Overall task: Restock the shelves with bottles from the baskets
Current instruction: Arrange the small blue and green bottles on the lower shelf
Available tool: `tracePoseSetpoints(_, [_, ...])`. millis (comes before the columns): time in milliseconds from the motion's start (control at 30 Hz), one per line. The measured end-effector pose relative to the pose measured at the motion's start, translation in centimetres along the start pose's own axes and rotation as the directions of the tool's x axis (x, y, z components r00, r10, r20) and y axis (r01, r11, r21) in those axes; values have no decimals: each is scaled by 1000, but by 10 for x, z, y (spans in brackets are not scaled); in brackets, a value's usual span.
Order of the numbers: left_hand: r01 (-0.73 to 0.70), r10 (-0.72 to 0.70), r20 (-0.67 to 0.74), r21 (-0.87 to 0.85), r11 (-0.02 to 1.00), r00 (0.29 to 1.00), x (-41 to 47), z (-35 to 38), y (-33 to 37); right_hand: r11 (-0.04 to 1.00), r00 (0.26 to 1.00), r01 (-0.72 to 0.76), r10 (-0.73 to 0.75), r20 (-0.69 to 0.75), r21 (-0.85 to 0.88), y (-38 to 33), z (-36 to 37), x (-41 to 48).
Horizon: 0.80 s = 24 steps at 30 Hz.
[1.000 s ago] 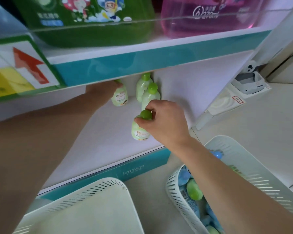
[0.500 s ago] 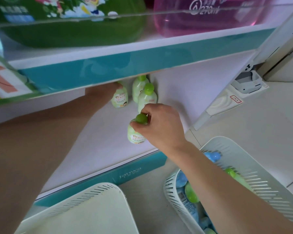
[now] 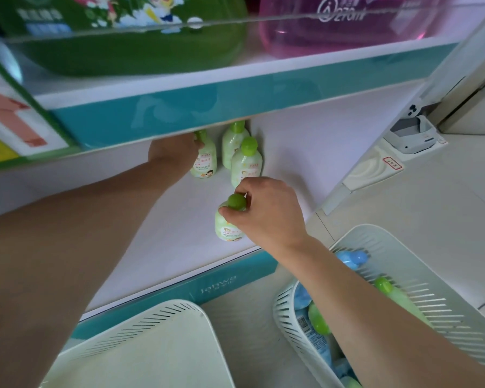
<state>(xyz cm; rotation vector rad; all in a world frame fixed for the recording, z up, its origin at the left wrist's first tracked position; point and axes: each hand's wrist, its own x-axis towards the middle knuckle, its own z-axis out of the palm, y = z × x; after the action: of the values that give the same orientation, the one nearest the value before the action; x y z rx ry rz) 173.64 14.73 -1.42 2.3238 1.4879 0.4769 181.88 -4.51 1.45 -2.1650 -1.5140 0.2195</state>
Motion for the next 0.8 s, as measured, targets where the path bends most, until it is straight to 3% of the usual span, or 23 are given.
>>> tracePoseSetpoints(200, [69,-74,-50,-96,993,996,5,3,-3,1000,1000,-2,2,18,6,-4,2,-2])
tracePoseSetpoints(400, [-3,1,-58,-46,999,998,-7,-1,-3,1000,999,-6,7,39,-17,-3,6,-2])
tracePoseSetpoints(567, [33,-36,-43,-66,997,998,-33,-6,-14,999,999,-10,12,46,-45,-5,7,4])
tracePoseSetpoints(800, [30,-30,82,5,1000,996,-73,-4,-34,987,994,68,-54,95,-147,-16,13,39])
